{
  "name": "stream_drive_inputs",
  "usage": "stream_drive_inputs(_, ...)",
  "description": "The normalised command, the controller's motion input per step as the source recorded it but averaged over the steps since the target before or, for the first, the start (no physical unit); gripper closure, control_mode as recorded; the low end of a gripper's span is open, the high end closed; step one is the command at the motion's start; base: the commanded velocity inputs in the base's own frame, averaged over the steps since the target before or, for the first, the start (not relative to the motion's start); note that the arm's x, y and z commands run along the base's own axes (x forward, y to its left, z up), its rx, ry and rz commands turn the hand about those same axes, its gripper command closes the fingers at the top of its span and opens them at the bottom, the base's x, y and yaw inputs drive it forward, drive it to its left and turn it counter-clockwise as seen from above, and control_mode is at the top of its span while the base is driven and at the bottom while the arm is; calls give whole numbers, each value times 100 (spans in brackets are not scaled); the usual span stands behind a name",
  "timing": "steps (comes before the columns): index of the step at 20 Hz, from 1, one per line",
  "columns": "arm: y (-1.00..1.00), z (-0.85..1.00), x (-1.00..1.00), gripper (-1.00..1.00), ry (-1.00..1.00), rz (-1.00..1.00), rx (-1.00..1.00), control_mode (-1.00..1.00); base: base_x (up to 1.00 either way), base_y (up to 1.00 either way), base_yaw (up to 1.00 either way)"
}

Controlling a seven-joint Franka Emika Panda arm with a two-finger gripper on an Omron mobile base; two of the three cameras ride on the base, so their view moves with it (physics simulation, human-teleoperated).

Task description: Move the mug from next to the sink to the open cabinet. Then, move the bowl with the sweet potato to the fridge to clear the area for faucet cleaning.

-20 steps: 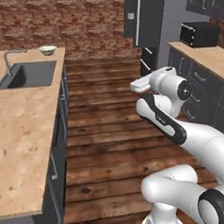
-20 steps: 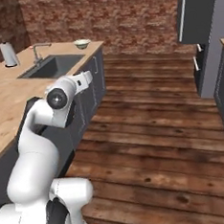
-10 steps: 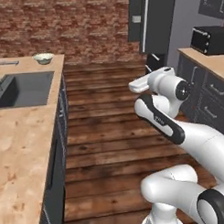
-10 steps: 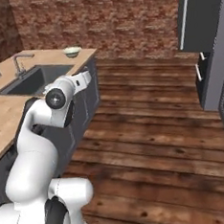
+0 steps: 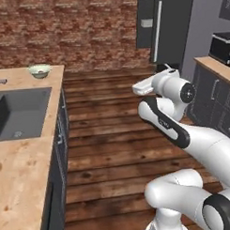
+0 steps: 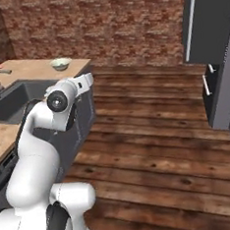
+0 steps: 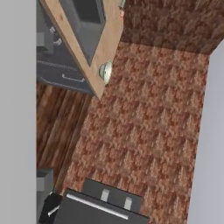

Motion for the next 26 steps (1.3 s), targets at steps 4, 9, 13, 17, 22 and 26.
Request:
stream_drive_inputs(4, 0, 0, 0, -100, 0, 0, 0, 100, 100, 0, -1)
stream_drive_inputs(9, 0, 0, 0, -100, 0, 0, 0, 100, 100, 0, -2)
stream_drive_inputs(13, 0, 0, 0, -100, 0, 0, 0, 100, 100, 8, -1)
stream_drive_inputs(17, 0, 0, 0, -100, 0, 0, 0, 100, 100, 8, 2)
stream_drive_inputs(22, 0, 0, 0, -100, 0, 0, 0, 100, 100, 0, 10)
stream_drive_inputs(26, 0, 0, 0, -100, 0, 0, 0, 100, 100, 0, 18)
